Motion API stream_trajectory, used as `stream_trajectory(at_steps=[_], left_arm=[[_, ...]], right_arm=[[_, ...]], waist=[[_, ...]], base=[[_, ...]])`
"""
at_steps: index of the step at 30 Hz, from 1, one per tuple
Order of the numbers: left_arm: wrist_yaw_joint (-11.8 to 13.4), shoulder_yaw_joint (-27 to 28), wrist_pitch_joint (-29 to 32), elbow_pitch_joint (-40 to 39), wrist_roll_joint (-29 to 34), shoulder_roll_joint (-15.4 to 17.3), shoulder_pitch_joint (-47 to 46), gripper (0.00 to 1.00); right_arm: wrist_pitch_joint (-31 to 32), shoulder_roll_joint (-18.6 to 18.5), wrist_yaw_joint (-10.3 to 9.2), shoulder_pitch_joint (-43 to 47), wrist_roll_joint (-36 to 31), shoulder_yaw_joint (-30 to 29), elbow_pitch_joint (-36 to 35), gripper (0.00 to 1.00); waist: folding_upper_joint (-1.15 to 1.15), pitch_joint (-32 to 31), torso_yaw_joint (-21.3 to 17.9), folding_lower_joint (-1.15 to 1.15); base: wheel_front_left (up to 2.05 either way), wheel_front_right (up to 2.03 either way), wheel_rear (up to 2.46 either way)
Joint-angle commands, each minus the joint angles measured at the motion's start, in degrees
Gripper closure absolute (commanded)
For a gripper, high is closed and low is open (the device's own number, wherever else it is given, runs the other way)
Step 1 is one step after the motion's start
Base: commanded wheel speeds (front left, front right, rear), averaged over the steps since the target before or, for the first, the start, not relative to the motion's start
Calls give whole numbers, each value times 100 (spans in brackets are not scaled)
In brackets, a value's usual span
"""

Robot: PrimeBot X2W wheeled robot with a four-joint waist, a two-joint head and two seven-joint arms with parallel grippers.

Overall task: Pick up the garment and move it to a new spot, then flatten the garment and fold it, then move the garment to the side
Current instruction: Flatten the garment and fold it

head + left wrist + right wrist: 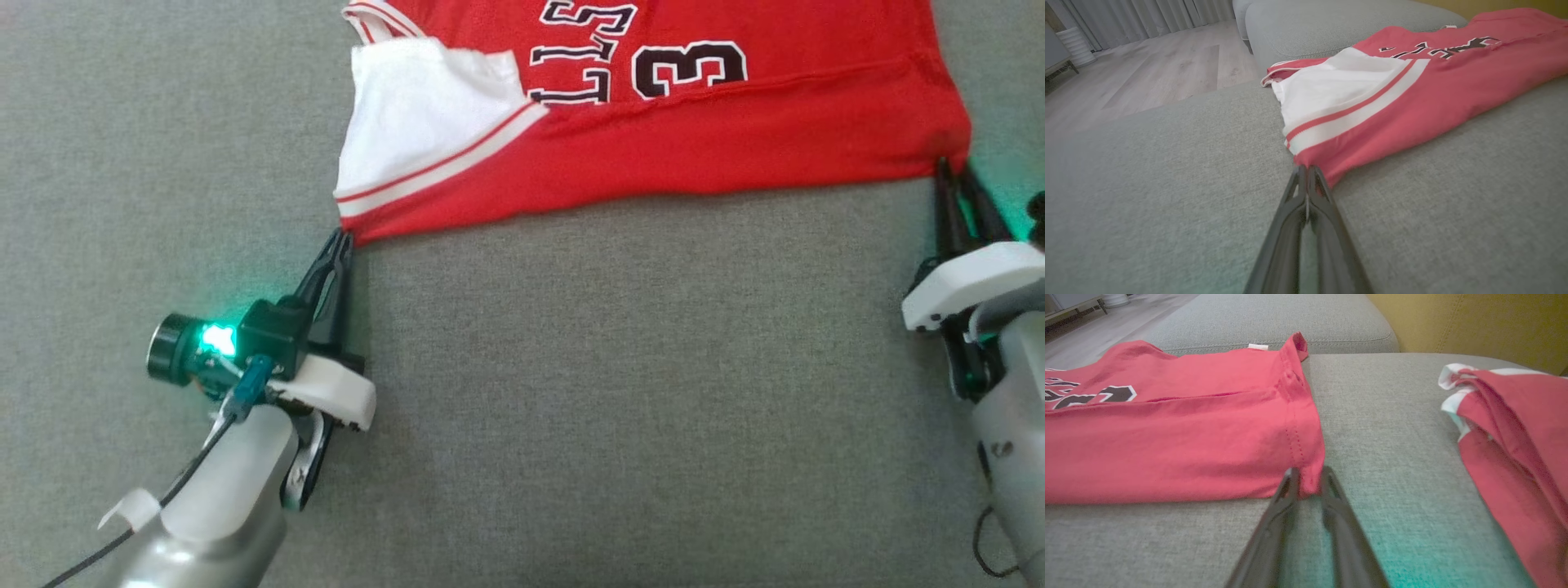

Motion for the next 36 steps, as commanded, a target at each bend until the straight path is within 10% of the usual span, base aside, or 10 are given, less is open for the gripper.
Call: stream_trajectory(at_steps=[1, 20, 36], left_arm=[[68, 187, -50, -160, 35, 233, 29, 100], [790, 168, 174, -1647, -138, 748, 1851, 100], [1293, 35, 752, -3242, -193, 1393, 3130, 100]], right_arm=[[-11, -93, -5, 6, 101, 177, -15, 100], [248, -1480, -5, 1562, 1607, 1957, -1122, 100], [747, -2238, -5, 3482, 1687, 1104, -2780, 100]], waist=[[0, -37, 15, 0], [0, -744, -86, 0], [0, -881, -55, 0]], base=[[0, 0, 0], [0, 0, 0], [0, 0, 0]])
